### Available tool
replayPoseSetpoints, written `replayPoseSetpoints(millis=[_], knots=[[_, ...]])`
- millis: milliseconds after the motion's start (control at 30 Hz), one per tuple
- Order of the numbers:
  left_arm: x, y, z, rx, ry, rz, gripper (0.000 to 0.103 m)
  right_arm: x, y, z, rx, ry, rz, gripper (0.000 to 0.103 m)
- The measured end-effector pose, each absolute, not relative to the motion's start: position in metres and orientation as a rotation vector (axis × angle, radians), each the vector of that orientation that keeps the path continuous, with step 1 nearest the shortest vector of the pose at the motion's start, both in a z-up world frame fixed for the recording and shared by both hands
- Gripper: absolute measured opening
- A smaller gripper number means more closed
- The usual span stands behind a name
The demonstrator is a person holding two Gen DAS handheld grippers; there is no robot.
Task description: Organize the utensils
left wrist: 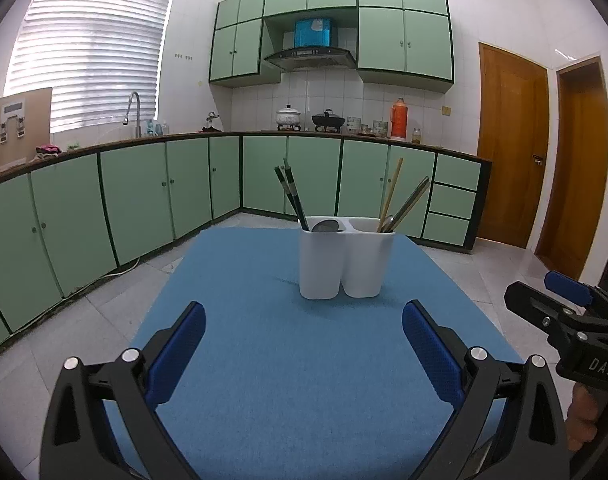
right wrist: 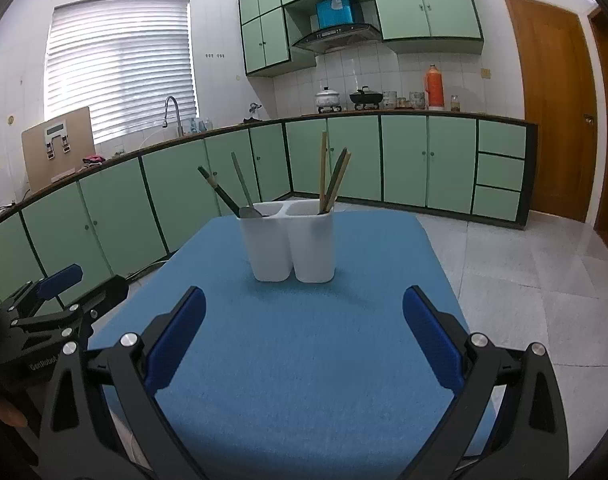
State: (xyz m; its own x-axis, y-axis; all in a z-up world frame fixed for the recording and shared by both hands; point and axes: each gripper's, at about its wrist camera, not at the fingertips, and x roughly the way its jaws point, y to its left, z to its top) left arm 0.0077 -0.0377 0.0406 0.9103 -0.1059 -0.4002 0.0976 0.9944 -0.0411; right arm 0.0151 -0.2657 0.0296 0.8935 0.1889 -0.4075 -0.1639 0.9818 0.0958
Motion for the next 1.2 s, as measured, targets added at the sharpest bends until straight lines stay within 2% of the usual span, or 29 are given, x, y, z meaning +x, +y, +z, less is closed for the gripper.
replayPoseSetpoints(millis=[467, 1200], knots=[[0.018, -0.034, 0.023, -0.018, 0.450, -0.089, 0.097, 0.028, -0.264, 0.013, 0.062, 0.453, 0.177, 0.096], [0.012, -0.034, 0.030, -0.014, 0.416, -0.098, 0.097, 0.021, -0.269, 0.018, 0.062, 0.418, 0.179, 0.096]])
